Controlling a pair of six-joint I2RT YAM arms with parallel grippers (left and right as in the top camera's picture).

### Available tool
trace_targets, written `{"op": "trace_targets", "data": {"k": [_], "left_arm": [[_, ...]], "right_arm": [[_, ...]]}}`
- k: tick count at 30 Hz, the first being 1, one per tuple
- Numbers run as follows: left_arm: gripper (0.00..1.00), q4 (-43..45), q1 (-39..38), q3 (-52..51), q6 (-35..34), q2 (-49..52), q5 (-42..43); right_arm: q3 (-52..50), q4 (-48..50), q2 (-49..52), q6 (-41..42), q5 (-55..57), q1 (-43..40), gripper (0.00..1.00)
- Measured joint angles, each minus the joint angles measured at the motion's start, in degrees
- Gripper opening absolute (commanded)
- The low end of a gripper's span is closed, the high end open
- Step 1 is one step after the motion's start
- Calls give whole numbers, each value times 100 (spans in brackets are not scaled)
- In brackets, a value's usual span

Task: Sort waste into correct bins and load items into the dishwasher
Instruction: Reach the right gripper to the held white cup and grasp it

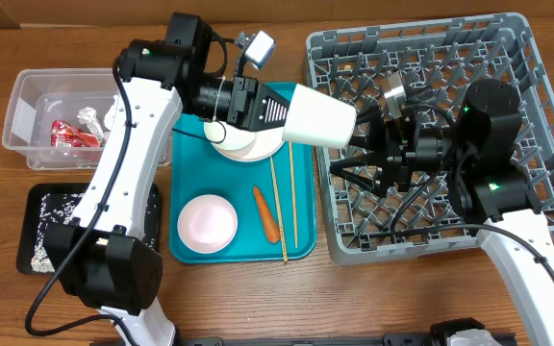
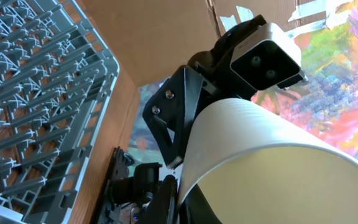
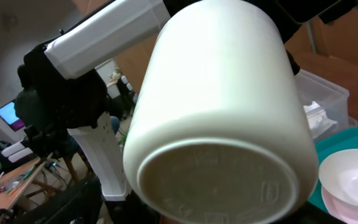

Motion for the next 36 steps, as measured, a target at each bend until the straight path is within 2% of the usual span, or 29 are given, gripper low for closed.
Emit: {"op": "trace_targets", "data": {"k": [14, 20, 24, 29, 30, 33, 36], "left_arm": [[4, -142, -37, 0, 20, 0, -295], [4, -155, -37, 0, 22, 0, -321], [4, -151, -37, 0, 22, 0, -339], [4, -136, -37, 0, 28, 0, -343], [6, -131, -37, 0, 48, 0, -343], [21, -39, -37, 0, 114, 0, -409], [33, 98, -37, 0, 111, 0, -538]], "right_arm": [[0, 407, 7, 7, 472, 28, 83], [0, 590, 28, 26, 535, 26, 76], [0, 595, 48, 48, 531, 26, 75], [0, 599, 59, 63, 531, 13, 62], [0, 599, 61, 74, 529, 4, 59], [0, 621, 74, 96, 540, -2, 46], [0, 638, 74, 87, 529, -2, 44]]}}
